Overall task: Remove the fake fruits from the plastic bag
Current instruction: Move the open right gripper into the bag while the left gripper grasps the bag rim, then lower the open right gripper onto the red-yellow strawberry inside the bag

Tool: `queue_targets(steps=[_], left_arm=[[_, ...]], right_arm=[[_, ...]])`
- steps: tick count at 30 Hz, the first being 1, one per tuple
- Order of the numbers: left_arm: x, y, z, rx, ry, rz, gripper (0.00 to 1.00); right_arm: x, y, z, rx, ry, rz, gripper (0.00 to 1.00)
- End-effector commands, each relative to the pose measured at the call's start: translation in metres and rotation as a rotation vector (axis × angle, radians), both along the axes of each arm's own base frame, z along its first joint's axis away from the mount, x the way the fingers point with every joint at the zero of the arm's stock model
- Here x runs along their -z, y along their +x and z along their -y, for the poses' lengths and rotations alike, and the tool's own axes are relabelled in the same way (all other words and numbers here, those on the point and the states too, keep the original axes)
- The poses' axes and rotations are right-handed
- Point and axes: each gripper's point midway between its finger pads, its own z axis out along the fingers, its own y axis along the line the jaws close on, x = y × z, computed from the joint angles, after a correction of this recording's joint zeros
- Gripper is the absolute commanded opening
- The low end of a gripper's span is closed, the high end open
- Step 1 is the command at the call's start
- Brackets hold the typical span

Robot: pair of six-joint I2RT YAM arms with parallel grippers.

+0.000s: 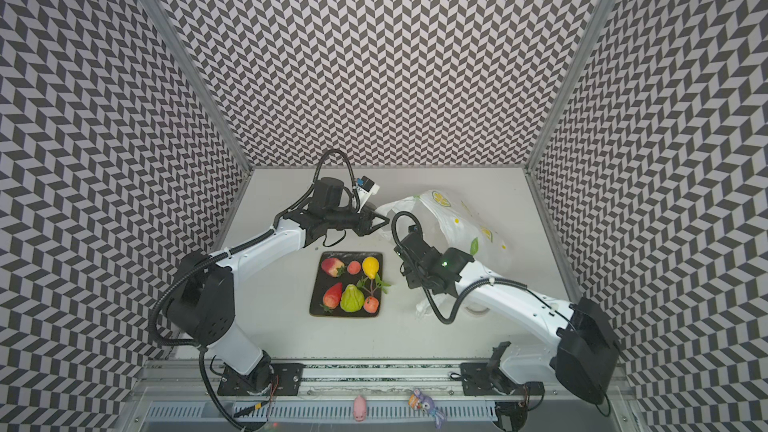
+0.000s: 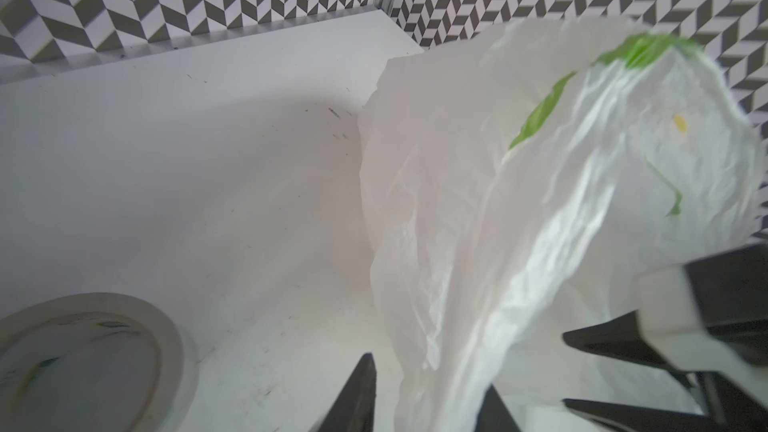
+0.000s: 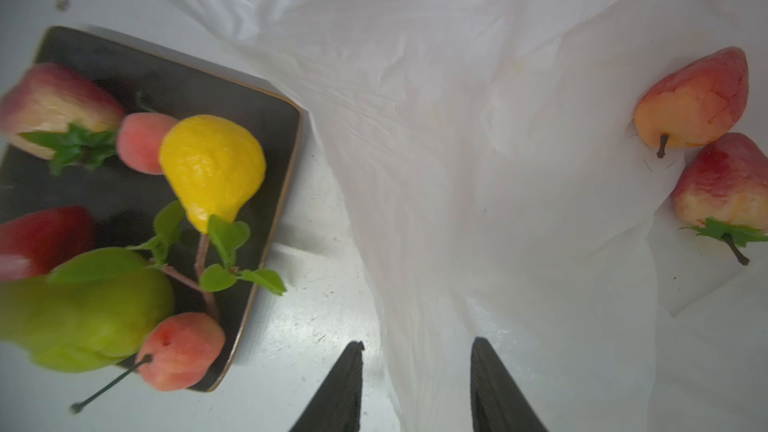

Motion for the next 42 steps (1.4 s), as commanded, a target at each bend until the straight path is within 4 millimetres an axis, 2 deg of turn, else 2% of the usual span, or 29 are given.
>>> queue_targets(steps=[1,3,4,9,15,19,23,30,36,40,42], left_arm=[[-0.035,-0.004,0.013,0.06,-0.082,0.069,0.15],[-0.043,-0.008,0.013,0.058,-0.095,0.075,0.01],[-0.047,-0.009,0.012,0.052,-0.102,0.08,0.0],[-0.083,-0.017,0.006,-0.019,-0.15,0.129,0.0],[-0.1,-0.036,0.009,-0.059,-0.184,0.134,0.0],[-0.099,-0.056,0.018,-0.05,-0.19,0.127,0.0],[-0.091,-0.078,0.029,-0.012,-0.19,0.111,0.0],[-0.075,-0.102,0.04,0.041,-0.182,0.076,0.0],[-0.075,-0.11,0.043,0.068,-0.181,0.075,0.0],[-0.076,-0.117,0.046,0.09,-0.183,0.072,0.0],[-0.077,-0.12,0.047,0.097,-0.183,0.076,0.0]], right_arm=[[0.013,0.01,0.015,0.06,-0.032,-0.047,0.4],[0.018,0.015,0.025,0.099,-0.042,-0.051,0.41],[0.02,0.017,0.03,0.119,-0.04,-0.052,0.41],[0.027,0.03,0.059,0.215,-0.067,-0.06,0.45],[0.032,0.044,0.092,0.31,-0.077,-0.068,0.54],[0.031,0.051,0.117,0.387,-0.062,-0.06,0.59],[0.035,0.057,0.138,0.479,0.023,-0.064,0.63],[0.023,0.087,0.134,0.559,0.193,-0.011,0.68],[0.017,0.111,0.147,0.714,0.291,0.067,0.73],[0.021,0.125,0.146,0.745,0.328,0.097,0.75],[0.023,0.129,0.152,0.786,0.338,0.12,0.76]])
